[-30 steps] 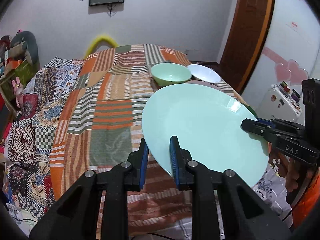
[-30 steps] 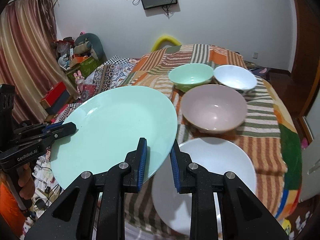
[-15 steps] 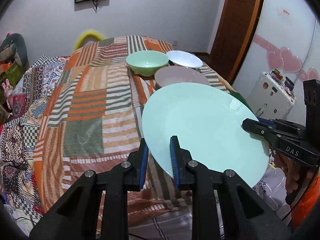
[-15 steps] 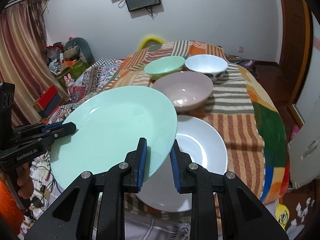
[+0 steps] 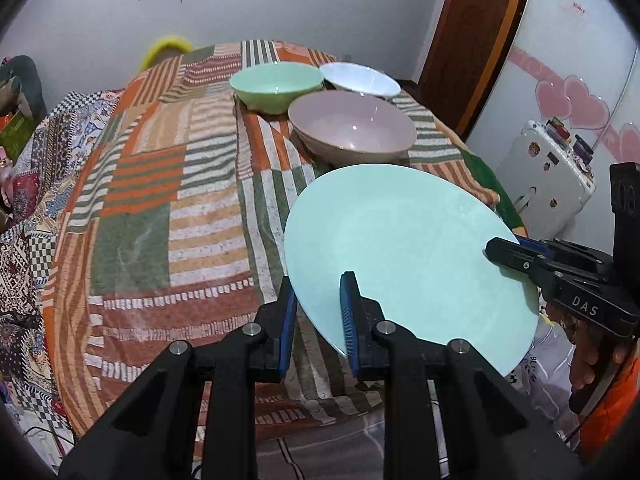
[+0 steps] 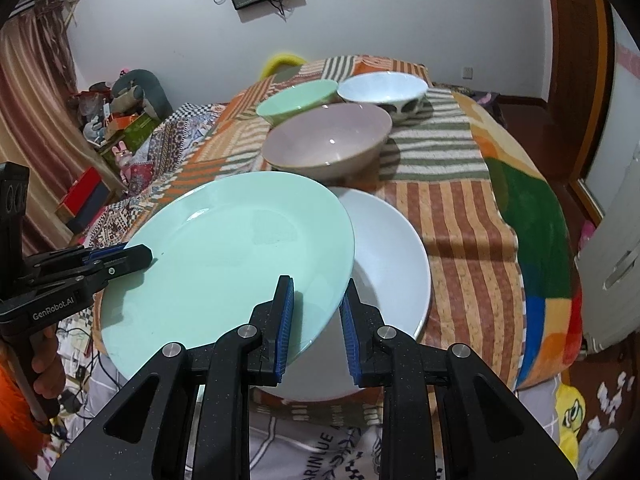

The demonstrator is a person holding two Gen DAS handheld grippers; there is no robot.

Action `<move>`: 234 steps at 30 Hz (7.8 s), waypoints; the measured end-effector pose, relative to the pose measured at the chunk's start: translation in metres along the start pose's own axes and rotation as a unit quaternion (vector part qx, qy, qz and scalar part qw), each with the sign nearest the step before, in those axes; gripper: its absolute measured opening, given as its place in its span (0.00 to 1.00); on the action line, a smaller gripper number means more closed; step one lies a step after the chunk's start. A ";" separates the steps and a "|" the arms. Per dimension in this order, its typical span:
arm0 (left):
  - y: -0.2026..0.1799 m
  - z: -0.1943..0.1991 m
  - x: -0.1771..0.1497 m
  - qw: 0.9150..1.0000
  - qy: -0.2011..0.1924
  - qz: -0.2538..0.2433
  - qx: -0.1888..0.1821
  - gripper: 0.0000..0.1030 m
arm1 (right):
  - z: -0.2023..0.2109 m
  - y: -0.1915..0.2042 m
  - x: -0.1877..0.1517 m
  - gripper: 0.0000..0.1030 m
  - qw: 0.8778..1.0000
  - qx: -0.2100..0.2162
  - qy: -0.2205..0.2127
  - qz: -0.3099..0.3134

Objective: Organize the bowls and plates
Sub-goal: 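Carry the mint green plate over the white plate stack with both grippers, then lower the mint green plate onto the white plate and open both grippers, then move both grippers to the rim of the pink bowl, then grasp the pink bowl rim with both grippers and lift it, then carry the pink bowl beside the plate stack with both grippers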

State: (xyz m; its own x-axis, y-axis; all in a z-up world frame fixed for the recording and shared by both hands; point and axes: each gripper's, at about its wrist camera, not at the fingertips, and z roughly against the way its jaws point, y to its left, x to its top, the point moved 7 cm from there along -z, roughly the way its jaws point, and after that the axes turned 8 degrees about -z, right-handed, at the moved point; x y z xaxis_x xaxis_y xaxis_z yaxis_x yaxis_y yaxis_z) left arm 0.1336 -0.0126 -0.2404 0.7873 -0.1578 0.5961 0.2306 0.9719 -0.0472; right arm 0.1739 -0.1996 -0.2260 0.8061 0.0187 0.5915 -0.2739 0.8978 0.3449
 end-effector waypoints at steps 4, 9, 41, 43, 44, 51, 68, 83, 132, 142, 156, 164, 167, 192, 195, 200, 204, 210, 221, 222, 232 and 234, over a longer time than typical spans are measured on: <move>-0.004 -0.014 -0.001 1.000 0.016 -0.001 -0.004 0.21 | -0.006 -0.009 -0.005 0.20 1.000 -0.003 0.010 -0.011; -0.007 -0.030 -0.001 1.000 0.030 -0.001 -0.007 0.21 | -0.012 -0.018 -0.008 0.20 1.000 -0.005 0.019 -0.020; -0.015 -0.081 -0.008 0.996 0.087 -0.003 -0.006 0.25 | -0.028 -0.038 -0.011 0.20 0.998 -0.024 0.042 -0.032; -0.017 -0.082 -0.009 0.996 0.087 -0.012 0.002 0.26 | -0.029 -0.038 -0.009 0.20 0.998 -0.028 0.040 -0.029; -0.018 -0.082 -0.009 0.996 0.087 -0.014 0.005 0.27 | -0.029 -0.038 -0.009 0.20 0.998 -0.031 0.039 -0.027; -0.019 -0.082 -0.010 0.996 0.087 -0.014 0.002 0.32 | -0.029 -0.039 -0.006 0.20 0.998 -0.044 0.033 -0.023; -0.018 -0.019 0.033 1.000 -0.012 -0.026 0.010 0.54 | -0.004 -0.038 0.013 0.42 0.998 -0.054 -0.004 -0.018; 0.023 -0.014 0.100 0.997 -0.073 0.002 0.037 0.69 | 0.004 -0.022 0.079 0.54 0.997 -0.036 -0.070 -0.006; 0.054 -0.156 0.147 1.000 -0.002 0.022 0.007 0.11 | -0.096 -0.028 0.121 0.17 0.999 0.006 0.000 -0.049; 0.046 -0.133 0.145 1.000 -0.011 0.019 0.006 0.11 | -0.083 -0.025 0.120 0.17 0.999 -0.003 -0.007 -0.042; 0.036 -0.061 0.136 0.998 -0.053 0.012 0.008 0.11 | -0.041 0.002 0.122 0.17 0.999 -0.002 -0.042 -0.016; 0.043 -0.016 0.118 0.997 -0.073 0.019 0.016 0.11 | -0.024 0.024 0.115 0.17 0.999 0.009 -0.054 0.001; 0.046 0.001 0.108 0.997 -0.077 0.022 0.020 0.11 | -0.021 0.035 0.111 0.17 0.998 0.015 -0.055 0.006; 0.115 0.069 0.010 0.992 -0.061 0.075 0.081 0.11 | -0.039 0.130 0.065 0.17 0.995 0.081 -0.028 0.054; 0.122 0.062 0.000 0.992 -0.052 0.082 0.081 0.11 | -0.047 0.135 0.057 0.17 0.995 0.081 -0.016 0.057; 0.129 0.049 -0.015 0.993 -0.031 0.090 0.076 0.11 | -0.060 0.138 0.045 0.17 0.995 0.077 0.004 0.058; 0.134 0.036 -0.026 0.993 -0.012 0.095 0.069 0.11 | -0.071 0.137 0.035 0.17 0.996 0.070 0.022 0.059; 0.139 0.017 -0.042 0.992 0.017 0.104 0.065 0.11 | -0.089 0.134 0.021 0.17 0.995 0.059 0.051 0.064; 0.150 -0.016 -0.064 0.989 0.060 0.121 0.055 0.12 | -0.118 0.133 0.006 0.17 0.992 0.042 0.090 0.072; 0.151 -0.019 -0.066 0.989 0.063 0.123 0.054 0.12 | -0.121 0.132 0.005 0.17 0.992 0.040 0.094 0.072; 0.153 -0.026 -0.070 0.989 0.063 0.123 0.056 0.13 | -0.127 0.131 0.004 0.18 0.991 0.042 0.099 0.079; 0.153 -0.026 -0.071 0.989 0.062 0.123 0.057 0.13 | -0.127 0.132 0.004 0.18 0.991 0.043 0.101 0.079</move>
State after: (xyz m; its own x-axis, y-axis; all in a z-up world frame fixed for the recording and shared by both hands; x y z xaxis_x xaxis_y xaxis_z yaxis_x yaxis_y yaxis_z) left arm 0.1278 0.1426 -0.3104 0.8774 0.0715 0.4744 -0.0366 0.9959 -0.0825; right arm 0.2075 -0.0254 -0.2714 0.8359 0.2505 0.4884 -0.4413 0.8358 0.3267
